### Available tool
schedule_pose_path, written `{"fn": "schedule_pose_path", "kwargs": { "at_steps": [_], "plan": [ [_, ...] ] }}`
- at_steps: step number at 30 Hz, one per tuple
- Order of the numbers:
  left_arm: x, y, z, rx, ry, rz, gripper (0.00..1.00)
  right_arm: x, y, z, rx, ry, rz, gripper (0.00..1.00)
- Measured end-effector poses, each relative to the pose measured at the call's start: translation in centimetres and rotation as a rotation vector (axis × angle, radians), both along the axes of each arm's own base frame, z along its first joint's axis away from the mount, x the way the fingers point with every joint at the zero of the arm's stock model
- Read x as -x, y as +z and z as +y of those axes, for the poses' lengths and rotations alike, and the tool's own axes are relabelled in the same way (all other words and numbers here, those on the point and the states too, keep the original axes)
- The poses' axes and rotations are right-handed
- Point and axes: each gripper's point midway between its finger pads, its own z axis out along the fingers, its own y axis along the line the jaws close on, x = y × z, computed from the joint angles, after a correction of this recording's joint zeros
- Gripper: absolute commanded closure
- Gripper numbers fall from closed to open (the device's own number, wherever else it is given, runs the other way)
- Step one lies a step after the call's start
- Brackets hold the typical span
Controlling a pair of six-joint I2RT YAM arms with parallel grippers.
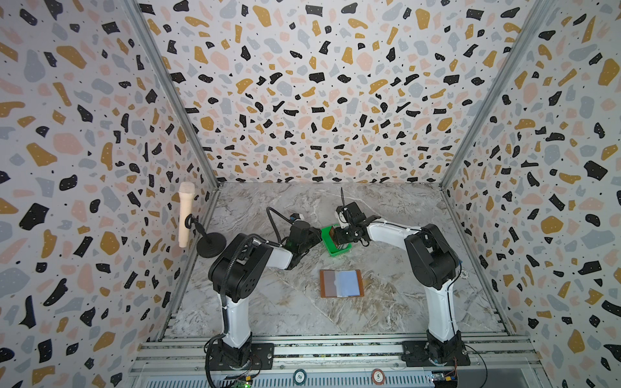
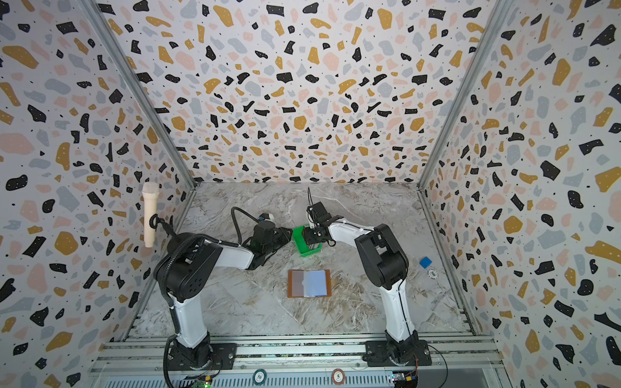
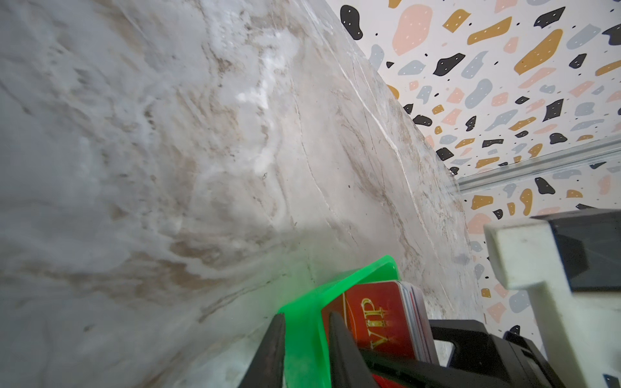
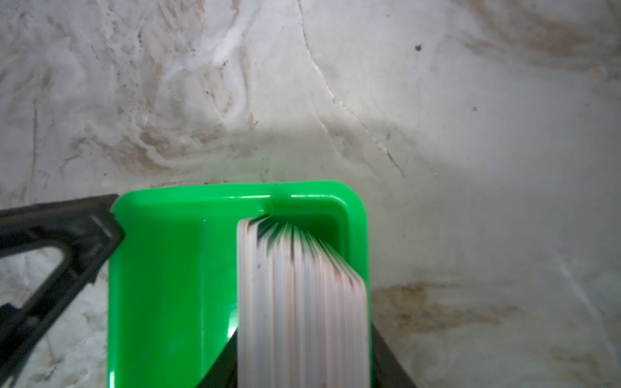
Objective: Insert credit cards into a card holder
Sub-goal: Pick up the credit card from the storage box.
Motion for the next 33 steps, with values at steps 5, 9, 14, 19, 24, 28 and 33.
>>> {"fn": "schedule_pose_path", "kwargs": {
  "at_steps": [5, 9, 14, 19, 24, 28, 33],
  "plan": [
    [0.0, -0.3, -0.5, 0.029, -0.003, 0.003, 0.87, 0.0, -0.1, 0.0, 0.0, -0.002, 0.004, 0.57],
    [-0.1, 0.1, -0.7, 0.045, 0.002, -0.009, 0.95, 0.1, -0.2, 0.0, 0.001, -0.003, 0.007, 0.55],
    [0.0, 0.4, -1.0, 0.075, 0.001, -0.007, 1.0, 0.1, -0.1, 0.3, -0.002, -0.001, 0.006, 0.42],
    [0.3, 0.2, -1.1, 0.101, 0.006, 0.011, 1.0, -0.1, 0.1, 0.3, 0.004, -0.002, -0.004, 0.22],
    [0.9, 0.3, -0.9, 0.114, 0.022, 0.026, 1.0, -0.4, 0.4, -0.1, 0.031, -0.013, -0.014, 0.16],
    [1.3, 1.0, -1.1, 0.114, 0.033, 0.029, 1.0, -1.1, 1.1, -0.2, 0.06, -0.02, -0.036, 0.15],
    [1.4, 1.7, -1.1, 0.118, 0.043, 0.022, 1.0, -1.3, 1.0, -0.1, 0.075, -0.015, -0.039, 0.13]
  ]
}}
